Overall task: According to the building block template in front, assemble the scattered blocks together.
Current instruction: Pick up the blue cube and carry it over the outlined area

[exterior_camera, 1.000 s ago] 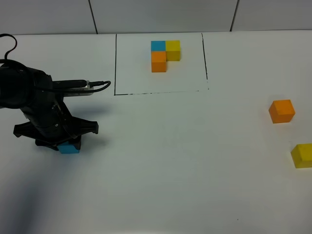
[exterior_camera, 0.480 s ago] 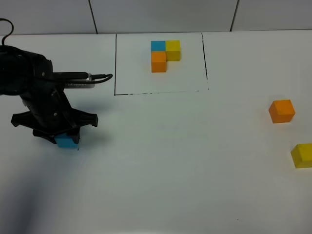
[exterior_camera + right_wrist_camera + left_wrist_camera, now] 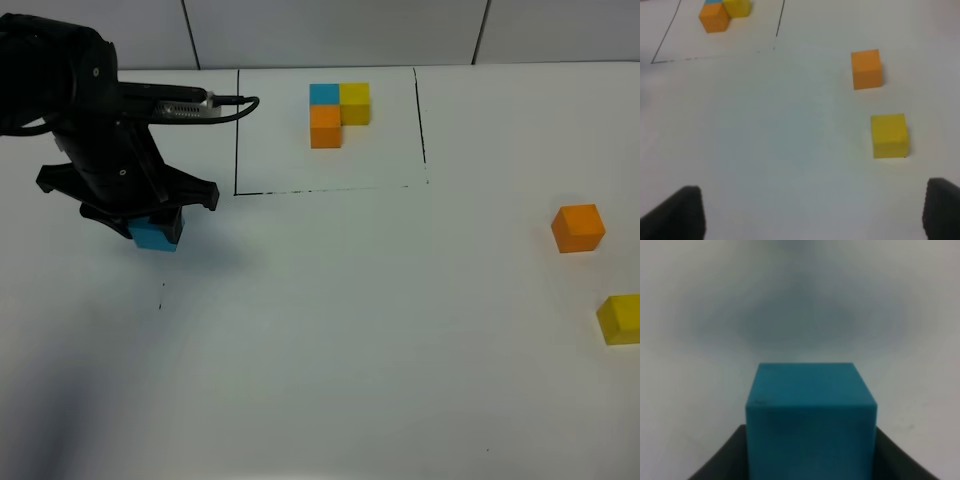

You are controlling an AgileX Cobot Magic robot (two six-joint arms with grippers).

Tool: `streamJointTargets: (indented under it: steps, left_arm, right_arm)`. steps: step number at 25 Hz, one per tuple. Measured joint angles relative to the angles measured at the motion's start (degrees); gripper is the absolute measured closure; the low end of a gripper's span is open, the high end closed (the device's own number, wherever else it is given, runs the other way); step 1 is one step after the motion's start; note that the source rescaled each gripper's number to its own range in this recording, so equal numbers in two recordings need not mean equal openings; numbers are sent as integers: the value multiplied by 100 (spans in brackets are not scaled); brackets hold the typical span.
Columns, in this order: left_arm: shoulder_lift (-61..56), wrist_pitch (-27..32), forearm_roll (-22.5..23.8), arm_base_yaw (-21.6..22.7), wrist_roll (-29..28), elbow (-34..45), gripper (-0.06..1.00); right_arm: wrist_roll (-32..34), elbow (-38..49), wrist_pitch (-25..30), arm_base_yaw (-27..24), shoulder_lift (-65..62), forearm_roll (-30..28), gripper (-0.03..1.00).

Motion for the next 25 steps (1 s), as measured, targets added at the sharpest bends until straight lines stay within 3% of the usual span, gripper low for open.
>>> streamJointTargets:
  steps: [5, 13, 25]
  left_arm:
    - [0, -65, 0, -311, 421, -342, 94]
    - [129, -116, 0, -850, 1648, -939, 94]
    - [1865, 1458, 10, -1565, 3057, -3543, 94]
  right_arm:
    - [0, 0, 0, 0, 0, 5, 21]
    - [-5, 0, 0, 0, 0, 17, 21]
    - [-5, 0, 0, 0, 0, 17, 22]
